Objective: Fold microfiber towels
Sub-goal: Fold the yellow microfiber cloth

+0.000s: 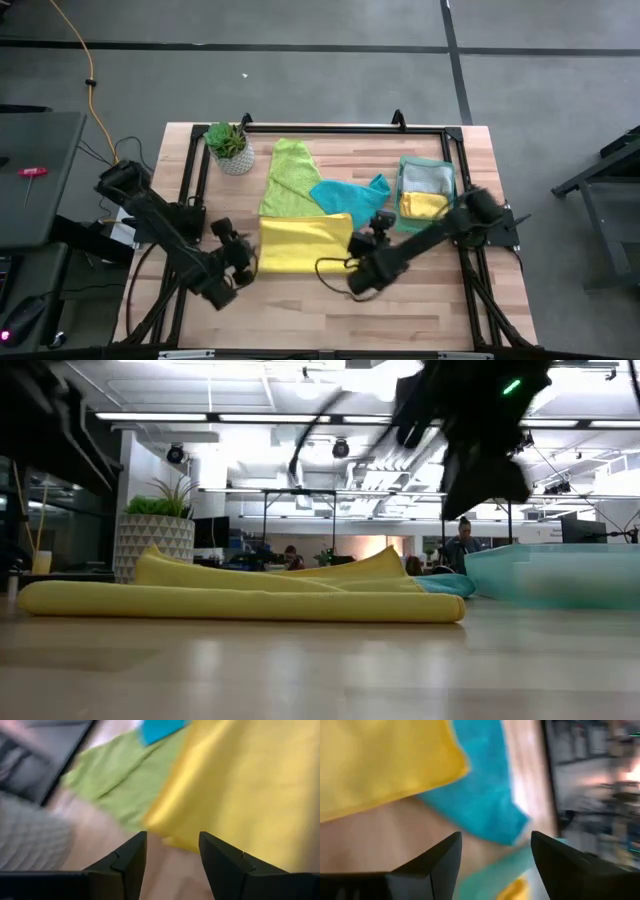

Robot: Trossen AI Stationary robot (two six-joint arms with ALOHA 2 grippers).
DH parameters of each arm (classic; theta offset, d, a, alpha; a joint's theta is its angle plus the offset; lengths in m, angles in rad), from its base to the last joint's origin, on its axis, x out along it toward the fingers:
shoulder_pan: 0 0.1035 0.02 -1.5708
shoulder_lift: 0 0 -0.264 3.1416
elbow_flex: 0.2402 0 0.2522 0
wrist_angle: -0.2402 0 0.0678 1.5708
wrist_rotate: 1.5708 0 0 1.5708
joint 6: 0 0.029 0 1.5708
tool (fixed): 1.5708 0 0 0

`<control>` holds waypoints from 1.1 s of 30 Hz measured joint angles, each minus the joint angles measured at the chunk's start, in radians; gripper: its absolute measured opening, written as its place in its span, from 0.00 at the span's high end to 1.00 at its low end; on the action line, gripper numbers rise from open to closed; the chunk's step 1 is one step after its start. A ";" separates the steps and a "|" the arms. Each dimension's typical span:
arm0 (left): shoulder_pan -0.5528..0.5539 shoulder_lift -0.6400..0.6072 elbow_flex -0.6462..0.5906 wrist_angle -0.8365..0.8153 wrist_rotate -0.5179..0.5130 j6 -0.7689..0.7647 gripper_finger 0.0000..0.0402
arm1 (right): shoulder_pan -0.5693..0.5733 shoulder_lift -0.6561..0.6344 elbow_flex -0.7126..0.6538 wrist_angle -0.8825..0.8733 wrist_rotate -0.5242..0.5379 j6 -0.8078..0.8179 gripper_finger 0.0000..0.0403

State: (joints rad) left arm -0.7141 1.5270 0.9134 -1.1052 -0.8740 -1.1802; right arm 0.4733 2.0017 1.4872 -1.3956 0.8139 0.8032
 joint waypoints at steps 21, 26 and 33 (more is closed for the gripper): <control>0.077 0.026 -0.042 0.540 0.187 0.661 0.97 | 0.087 -0.292 -0.611 1.342 -0.178 -0.305 0.54; 0.102 0.028 -0.187 0.776 0.318 0.658 1.00 | 0.052 -0.292 -0.680 1.493 -0.218 -0.307 0.87; 0.108 0.029 -0.298 0.897 0.324 0.576 1.00 | 0.043 -0.271 -0.687 1.502 -0.233 -0.246 0.96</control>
State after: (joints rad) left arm -0.6060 1.5558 0.6155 -0.2083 -0.5502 -0.6037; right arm 0.5167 1.7308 0.7998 0.1068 0.5810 0.5570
